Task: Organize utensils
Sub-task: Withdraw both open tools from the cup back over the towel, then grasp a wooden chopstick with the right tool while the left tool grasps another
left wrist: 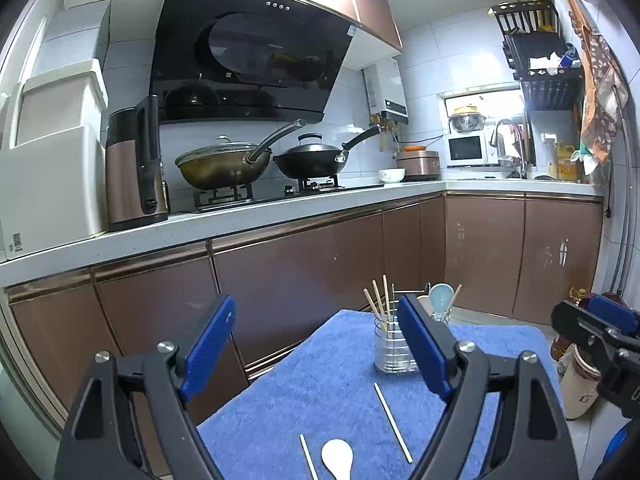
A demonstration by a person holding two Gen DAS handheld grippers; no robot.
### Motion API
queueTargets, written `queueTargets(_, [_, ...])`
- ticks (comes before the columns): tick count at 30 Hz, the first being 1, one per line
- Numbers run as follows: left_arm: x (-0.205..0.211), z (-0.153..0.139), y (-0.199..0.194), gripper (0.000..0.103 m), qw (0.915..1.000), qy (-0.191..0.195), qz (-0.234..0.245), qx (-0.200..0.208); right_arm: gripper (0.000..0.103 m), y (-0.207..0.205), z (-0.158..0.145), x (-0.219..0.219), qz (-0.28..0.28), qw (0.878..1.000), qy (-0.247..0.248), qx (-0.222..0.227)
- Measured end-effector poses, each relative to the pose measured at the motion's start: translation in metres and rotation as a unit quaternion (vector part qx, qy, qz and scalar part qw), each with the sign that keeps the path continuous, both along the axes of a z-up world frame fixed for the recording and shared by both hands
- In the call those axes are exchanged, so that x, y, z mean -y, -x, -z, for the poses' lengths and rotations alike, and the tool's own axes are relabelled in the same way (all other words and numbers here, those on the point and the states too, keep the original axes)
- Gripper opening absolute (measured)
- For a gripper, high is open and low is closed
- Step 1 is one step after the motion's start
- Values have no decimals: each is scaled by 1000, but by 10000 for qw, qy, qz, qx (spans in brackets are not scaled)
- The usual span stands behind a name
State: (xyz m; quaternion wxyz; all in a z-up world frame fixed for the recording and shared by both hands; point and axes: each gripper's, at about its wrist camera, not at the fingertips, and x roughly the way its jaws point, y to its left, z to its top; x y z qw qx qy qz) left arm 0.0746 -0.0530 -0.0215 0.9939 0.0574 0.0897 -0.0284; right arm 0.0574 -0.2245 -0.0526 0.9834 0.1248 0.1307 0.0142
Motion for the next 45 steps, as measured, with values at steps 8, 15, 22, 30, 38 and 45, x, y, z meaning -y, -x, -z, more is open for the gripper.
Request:
queueTargets(8, [-6, 3, 10, 83, 9999, -70, 9, -102, 78, 18, 1, 2, -4, 10000, -47, 17])
queueTargets(15, [-20, 6, 5, 83, 9996, 68, 22, -269, 78, 17, 4, -2, -67, 9999, -25, -87])
queueTargets(22, [-49, 26, -27, 83, 9916, 572, 342, -1105, 78, 11, 12, -2, -116, 9994, 70, -312])
queueTargets(30, [-99, 99, -91, 83, 9364, 1772, 839, -2911, 78, -23, 49, 5, -159, 9938, -95, -1093])
queueTargets(38, [-117, 191, -148, 53, 8668, 2344, 678, -4348, 58, -72, 112, 14, -301, 9735, -521, -2207])
queueTargets(45, [-107, 226, -186, 35, 8434, 2293, 548, -4828, 44, -109, 156, 19, -256, 9534, -597, -2947])
